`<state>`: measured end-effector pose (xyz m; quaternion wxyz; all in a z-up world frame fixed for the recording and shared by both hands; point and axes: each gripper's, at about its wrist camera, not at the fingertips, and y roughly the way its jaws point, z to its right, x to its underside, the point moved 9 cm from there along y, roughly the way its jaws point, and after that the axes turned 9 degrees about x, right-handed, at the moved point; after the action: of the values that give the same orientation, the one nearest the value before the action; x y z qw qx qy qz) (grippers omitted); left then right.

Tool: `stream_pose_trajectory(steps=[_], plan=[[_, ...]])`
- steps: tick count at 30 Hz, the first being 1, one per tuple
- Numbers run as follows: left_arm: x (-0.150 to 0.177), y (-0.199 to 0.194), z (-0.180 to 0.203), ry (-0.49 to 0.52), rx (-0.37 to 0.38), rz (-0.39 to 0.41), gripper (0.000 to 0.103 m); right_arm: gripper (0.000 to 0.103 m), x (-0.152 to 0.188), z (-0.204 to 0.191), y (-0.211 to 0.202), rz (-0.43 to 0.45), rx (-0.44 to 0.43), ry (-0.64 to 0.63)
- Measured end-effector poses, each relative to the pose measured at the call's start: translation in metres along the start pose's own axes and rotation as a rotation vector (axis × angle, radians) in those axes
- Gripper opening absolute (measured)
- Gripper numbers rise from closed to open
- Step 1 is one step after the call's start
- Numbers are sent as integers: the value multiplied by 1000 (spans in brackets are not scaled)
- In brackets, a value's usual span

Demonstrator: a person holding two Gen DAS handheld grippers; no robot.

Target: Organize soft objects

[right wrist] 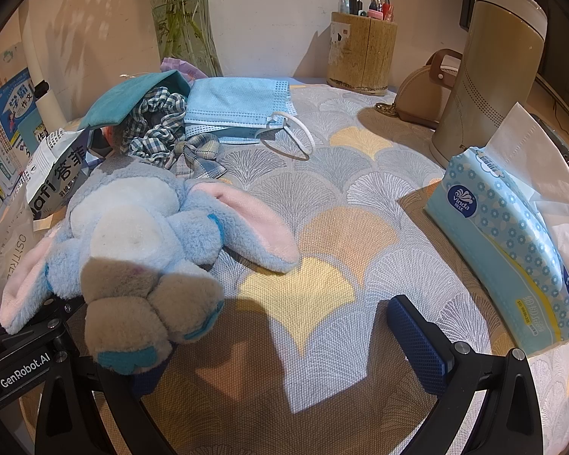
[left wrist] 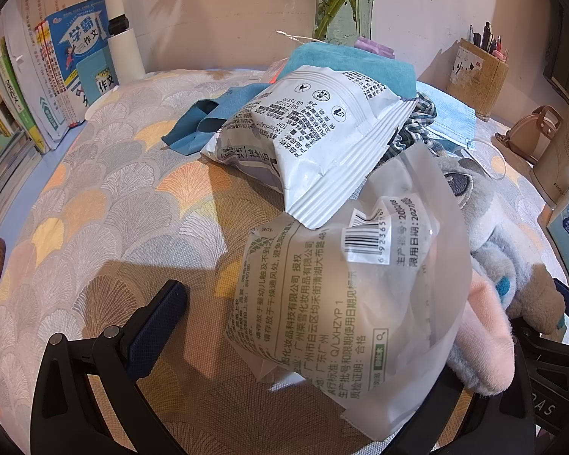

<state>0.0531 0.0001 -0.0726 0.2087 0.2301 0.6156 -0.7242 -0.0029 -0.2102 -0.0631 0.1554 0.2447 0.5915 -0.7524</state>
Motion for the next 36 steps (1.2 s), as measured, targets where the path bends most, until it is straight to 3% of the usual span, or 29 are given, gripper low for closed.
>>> stream_pose_trajectory(steps=[36], plan=[[0, 0, 0, 0, 0, 0, 103, 103, 0, 0, 0, 0, 0, 0]])
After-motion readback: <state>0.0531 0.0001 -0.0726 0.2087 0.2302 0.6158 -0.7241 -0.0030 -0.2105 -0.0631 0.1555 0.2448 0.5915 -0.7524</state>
